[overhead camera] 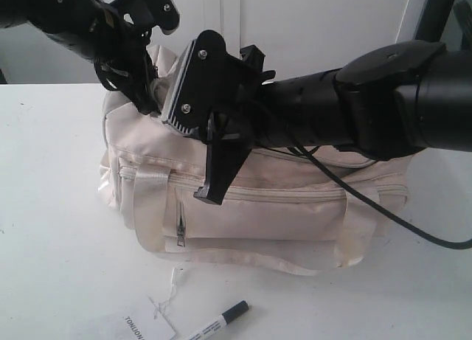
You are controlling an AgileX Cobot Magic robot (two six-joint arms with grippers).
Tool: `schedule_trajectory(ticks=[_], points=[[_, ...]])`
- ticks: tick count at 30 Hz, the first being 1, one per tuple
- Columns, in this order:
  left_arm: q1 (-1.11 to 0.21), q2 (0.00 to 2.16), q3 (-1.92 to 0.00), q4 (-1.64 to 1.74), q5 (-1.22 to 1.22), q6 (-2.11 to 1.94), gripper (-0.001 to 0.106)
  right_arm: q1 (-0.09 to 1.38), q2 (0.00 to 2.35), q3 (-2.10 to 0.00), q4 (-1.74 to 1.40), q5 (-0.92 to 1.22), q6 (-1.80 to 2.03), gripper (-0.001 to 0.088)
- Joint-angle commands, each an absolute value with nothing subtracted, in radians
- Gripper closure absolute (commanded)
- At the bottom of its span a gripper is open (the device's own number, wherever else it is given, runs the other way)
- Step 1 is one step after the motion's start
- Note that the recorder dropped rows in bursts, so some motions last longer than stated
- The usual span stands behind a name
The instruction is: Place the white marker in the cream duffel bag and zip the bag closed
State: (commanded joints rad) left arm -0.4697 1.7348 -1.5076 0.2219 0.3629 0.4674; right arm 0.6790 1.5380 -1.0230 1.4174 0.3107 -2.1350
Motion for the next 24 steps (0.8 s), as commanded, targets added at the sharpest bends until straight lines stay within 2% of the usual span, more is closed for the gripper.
schedule_trajectory(ticks=[13,24], points=[[-0.464,1.733,-1.539,0.0,0.498,0.461,0.105,0.679,1.54,-1.023,1.417,0.311,-2.135,0.0868],[-0.364,1.735,-1.619,-0.25,0.678,0.497,0.105,0.679,1.54,-1.023,1.417,0.307,-2.131,0.0868]])
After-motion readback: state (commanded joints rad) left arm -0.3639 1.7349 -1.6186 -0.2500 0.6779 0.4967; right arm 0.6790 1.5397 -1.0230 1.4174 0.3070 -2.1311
